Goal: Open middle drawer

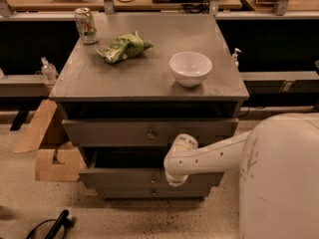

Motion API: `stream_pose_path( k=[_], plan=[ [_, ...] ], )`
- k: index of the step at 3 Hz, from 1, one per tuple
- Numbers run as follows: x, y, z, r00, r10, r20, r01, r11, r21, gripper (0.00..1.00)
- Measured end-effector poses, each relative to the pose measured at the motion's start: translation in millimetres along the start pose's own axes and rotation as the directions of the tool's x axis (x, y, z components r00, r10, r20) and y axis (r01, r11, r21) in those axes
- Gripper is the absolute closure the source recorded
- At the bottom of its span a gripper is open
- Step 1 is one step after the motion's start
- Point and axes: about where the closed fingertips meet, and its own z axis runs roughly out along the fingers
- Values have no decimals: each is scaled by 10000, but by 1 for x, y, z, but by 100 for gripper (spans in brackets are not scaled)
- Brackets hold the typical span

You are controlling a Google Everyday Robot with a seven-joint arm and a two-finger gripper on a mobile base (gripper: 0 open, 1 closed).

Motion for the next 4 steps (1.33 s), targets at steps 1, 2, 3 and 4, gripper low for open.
stream_pose_path(
  k=[1, 2, 3, 4],
  plan=[
    [0, 0, -1, 10000, 0, 0, 0, 10000, 0, 60],
    [0, 0, -2, 10000, 0, 0, 0, 10000, 0, 38],
    [0, 0, -2, 10000, 0, 0, 0, 10000, -2, 14],
    [0, 1, -1, 10000, -3, -5, 3, 10000, -23, 0]
  ],
)
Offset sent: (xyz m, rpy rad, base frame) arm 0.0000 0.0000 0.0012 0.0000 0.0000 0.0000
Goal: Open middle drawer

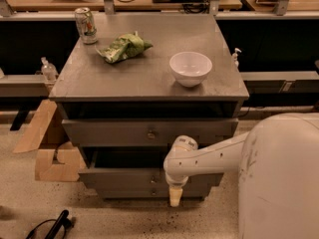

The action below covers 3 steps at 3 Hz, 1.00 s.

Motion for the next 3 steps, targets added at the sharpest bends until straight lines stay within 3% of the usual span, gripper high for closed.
stream_pose_path(
  k=[2, 3],
  plan=[
    [7, -2, -10, 9998, 50, -210, -50, 10000, -6, 0],
    [5, -6, 6, 9994, 24, -354, -41, 9989, -477, 16]
  ],
)
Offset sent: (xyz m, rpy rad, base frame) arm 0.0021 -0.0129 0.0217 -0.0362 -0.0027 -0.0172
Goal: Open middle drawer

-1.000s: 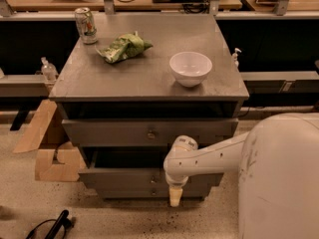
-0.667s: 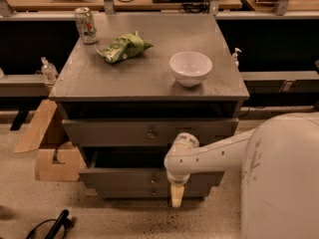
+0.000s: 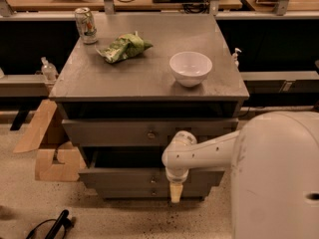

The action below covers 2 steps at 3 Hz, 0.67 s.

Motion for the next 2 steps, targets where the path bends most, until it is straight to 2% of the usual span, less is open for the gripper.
stream_pose_path(
  k=[1, 2],
  plan=[
    [0, 2, 19, 9995, 117, -288, -137, 9975, -689, 40],
    [0, 1, 14, 9995, 117, -288, -137, 9975, -689, 63]
  ],
)
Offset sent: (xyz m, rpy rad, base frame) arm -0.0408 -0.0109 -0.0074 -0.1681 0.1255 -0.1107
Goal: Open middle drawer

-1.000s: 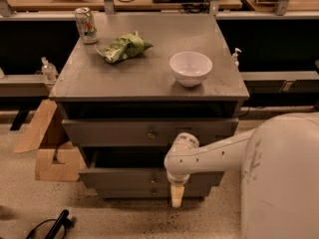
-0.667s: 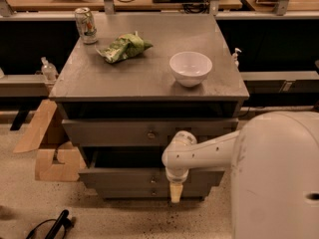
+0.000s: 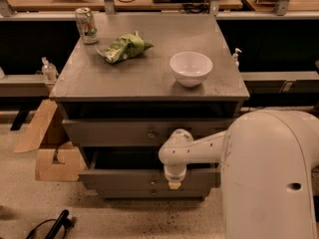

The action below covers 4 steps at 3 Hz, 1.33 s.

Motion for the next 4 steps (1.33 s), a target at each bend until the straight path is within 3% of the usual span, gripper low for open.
stream_pose_path(
  k=[1, 2, 4],
  plan=[
    [0, 0, 0, 10000, 1, -2, -1, 10000, 0, 86],
    [0, 0, -1, 10000, 1, -2, -1, 10000, 0, 100],
    [6, 12, -7, 9994, 216, -252, -217, 9998, -40, 100]
  ],
)
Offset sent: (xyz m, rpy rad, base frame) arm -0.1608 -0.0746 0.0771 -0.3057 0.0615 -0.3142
